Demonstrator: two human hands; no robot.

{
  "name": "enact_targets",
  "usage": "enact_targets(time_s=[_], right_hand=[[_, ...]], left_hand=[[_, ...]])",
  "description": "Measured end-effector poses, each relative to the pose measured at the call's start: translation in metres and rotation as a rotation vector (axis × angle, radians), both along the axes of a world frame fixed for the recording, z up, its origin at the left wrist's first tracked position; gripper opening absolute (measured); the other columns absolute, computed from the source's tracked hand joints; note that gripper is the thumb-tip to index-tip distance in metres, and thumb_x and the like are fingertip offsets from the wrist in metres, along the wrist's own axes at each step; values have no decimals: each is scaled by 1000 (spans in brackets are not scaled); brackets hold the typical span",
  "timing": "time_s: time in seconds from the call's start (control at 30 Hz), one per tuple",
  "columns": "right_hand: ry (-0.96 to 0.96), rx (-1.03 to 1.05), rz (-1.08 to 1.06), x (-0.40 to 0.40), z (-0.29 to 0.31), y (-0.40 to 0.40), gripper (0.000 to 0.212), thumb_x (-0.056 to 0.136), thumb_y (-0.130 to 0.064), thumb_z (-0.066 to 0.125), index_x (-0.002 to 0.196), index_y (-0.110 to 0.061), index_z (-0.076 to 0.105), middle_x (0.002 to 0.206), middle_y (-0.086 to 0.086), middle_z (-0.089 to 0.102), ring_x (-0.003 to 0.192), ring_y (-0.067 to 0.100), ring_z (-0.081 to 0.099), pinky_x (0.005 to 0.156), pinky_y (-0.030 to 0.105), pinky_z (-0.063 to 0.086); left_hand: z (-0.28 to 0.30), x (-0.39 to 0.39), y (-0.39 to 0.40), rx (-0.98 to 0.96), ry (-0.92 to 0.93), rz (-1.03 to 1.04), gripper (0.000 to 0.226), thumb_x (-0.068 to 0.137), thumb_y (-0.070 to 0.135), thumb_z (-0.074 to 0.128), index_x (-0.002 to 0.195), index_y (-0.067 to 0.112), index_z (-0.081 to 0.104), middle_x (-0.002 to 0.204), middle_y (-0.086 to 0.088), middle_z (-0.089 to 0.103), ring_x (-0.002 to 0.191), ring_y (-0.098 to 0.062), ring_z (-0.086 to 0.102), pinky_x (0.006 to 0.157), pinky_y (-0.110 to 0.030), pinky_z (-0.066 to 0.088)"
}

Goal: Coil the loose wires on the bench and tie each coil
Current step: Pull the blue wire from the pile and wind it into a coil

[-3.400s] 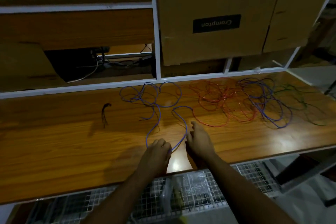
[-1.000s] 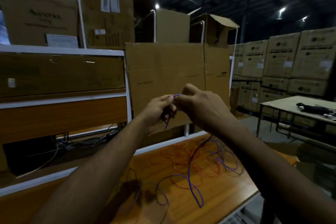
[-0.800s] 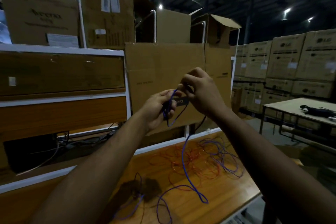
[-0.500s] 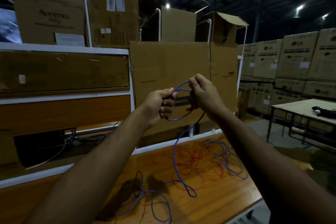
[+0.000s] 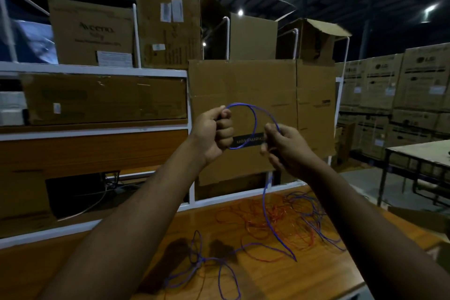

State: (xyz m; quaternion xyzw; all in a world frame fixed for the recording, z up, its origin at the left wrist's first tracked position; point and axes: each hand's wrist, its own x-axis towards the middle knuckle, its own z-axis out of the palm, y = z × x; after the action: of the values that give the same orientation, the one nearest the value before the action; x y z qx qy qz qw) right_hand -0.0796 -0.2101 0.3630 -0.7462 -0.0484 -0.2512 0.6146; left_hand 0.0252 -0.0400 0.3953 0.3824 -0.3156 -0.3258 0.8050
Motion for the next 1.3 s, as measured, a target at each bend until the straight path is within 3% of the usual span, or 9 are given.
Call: enact_targets(time_s=[0.1, 0.3, 0.57, 0.67, 0.83, 0.93, 1.07, 1.17, 1.3], right_hand=[[180, 84, 347, -6, -22, -30, 20, 97, -32, 61, 93, -12, 60, 64, 0, 46, 45, 7, 35, 44, 20, 27], [421, 307, 408, -6, -81, -48, 32, 92, -17, 58, 120, -2, 62, 80, 5, 55, 70, 17, 50, 69, 34, 48], [226, -549, -535, 5, -60, 20, 24, 103, -28, 50, 87, -20, 65, 75, -1, 70, 64, 3, 65, 59, 21, 53], [219, -804, -476, -11, -30, 49, 25, 100, -23, 50, 83, -11, 65, 75, 7, 68, 66, 19, 65, 59, 35, 55], [305, -1338, -317, -35, 17, 83, 14, 98, -7, 51, 95, -10, 65, 92, 8, 65, 81, 21, 63, 69, 31, 53], [147, -1521, -356, -36, 30, 87, 19, 100, -10, 49, 108, -15, 66, 104, 6, 64, 85, 18, 62, 76, 31, 55], [-193, -1509, -265, -30, 49, 82, 33, 96, -2, 56, 120, -21, 68, 117, -8, 63, 98, 4, 60, 85, 4, 39], [-391, -1504, -275, -19, 54, 70, 19, 90, -2, 64, 103, -12, 73, 97, 4, 73, 87, 12, 69, 80, 25, 56], [-521, -1335, -377, -5, 50, 52, 12, 93, -13, 64, 104, -11, 69, 88, 1, 73, 75, 9, 70, 64, 28, 58]], left_hand=[[6, 7, 8, -17, 32, 72, 39, 107, 29, 29, 71, 20, 39, 45, 9, 25, 32, -6, 20, 32, -17, 16], [13, 13, 15, -76, 64, 132, 39, 108, 29, 29, 72, 20, 40, 45, 9, 24, 32, -6, 20, 32, -19, 15], [9, 16, 4, -4, 4, 192, 39, 109, 31, 27, 73, 20, 40, 46, 9, 26, 33, -7, 19, 35, -19, 13], [5, 17, 0, 23, -24, 229, 38, 108, 31, 28, 74, 20, 40, 46, 9, 26, 33, -6, 19, 35, -18, 13], [2, 16, -1, 35, -66, 214, 37, 108, 30, 28, 75, 18, 40, 45, 9, 26, 33, -5, 19, 34, -17, 14], [1, 14, -3, 43, -69, 205, 37, 108, 30, 30, 76, 17, 42, 46, 8, 26, 33, -5, 20, 33, -17, 16], [-3, 9, -6, 55, -87, 210, 37, 108, 30, 34, 76, 15, 45, 51, 3, 36, 42, -10, 31, 43, -23, 28], [-8, 5, -8, 70, -89, 236, 28, 107, 26, 39, 86, 15, 53, 73, -5, 52, 64, -17, 50, 58, -30, 45], [-6, 5, -5, 18, -64, 193, 27, 108, 24, 34, 91, 13, 53, 82, -7, 58, 71, -16, 61, 59, -28, 55]])
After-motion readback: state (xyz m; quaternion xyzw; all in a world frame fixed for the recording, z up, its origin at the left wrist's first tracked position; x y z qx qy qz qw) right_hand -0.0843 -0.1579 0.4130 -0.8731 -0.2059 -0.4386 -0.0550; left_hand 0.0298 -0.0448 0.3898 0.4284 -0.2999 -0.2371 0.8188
